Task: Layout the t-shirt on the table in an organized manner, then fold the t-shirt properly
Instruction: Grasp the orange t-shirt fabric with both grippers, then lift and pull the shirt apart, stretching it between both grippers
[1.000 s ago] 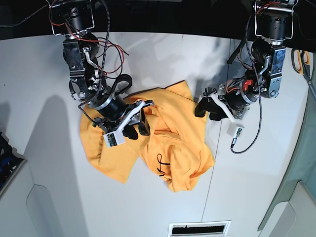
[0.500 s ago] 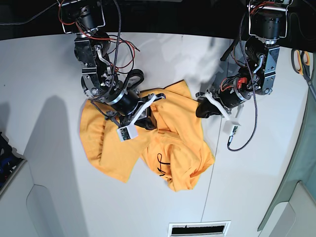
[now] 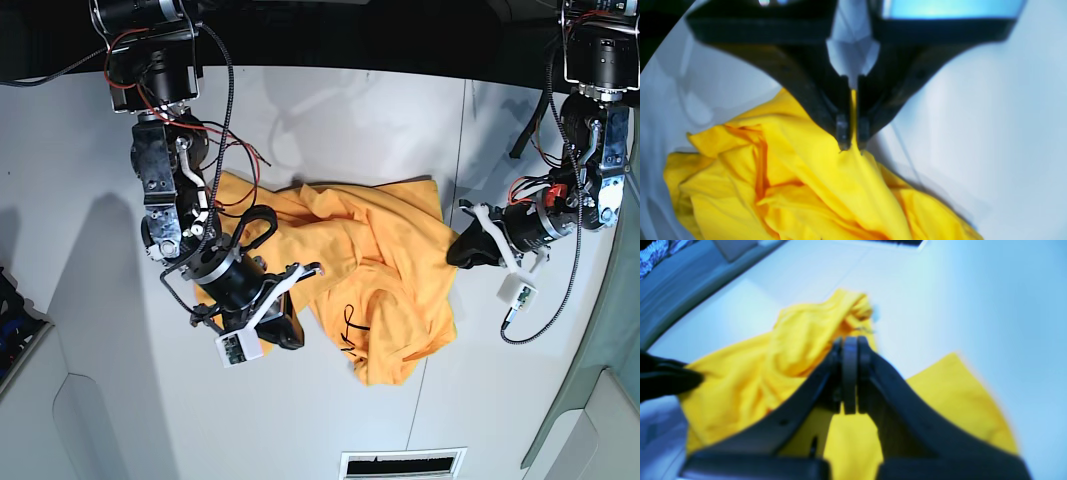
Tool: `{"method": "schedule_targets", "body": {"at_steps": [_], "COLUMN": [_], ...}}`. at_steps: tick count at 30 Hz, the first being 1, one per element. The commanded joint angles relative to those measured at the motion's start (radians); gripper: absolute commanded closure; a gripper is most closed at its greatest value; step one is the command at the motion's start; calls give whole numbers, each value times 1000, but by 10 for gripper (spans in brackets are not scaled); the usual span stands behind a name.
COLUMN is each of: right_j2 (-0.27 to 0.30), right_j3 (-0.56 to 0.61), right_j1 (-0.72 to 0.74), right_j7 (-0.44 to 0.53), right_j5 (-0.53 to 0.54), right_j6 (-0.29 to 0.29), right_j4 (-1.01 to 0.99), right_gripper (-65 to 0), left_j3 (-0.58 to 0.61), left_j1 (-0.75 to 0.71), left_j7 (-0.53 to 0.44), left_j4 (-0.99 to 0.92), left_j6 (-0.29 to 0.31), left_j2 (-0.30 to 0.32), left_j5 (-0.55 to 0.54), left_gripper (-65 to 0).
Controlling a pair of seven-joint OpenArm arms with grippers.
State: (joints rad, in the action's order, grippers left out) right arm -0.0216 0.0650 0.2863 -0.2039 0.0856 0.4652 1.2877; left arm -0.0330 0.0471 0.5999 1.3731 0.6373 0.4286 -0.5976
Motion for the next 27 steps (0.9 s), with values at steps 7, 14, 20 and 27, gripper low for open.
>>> {"method": "schedule_targets", "body": {"at_steps": [7, 14, 20, 27], "right_j2": [40, 35, 22, -25], "right_j3": [-97, -65, 101, 280], "right_j1": [32, 21, -34, -78], "right_j7": [-89, -223, -209, -63], "right_j5": [137, 307, 212, 13], "right_j6": [3, 97, 92, -36], "right_j4": [28, 28, 27, -46], "right_gripper": [0, -264, -321, -317], "left_j3": [-5, -5, -5, -5], "left_j1": [16, 16, 16, 16], "left_j7": [19, 22, 26, 26], "left_j4": [23, 23, 23, 23], "left_j6": [57, 57, 56, 56], "left_j2": [51, 32, 26, 14], "left_j5": [-97, -122, -122, -120], "left_gripper": [0, 0, 0, 0]}}
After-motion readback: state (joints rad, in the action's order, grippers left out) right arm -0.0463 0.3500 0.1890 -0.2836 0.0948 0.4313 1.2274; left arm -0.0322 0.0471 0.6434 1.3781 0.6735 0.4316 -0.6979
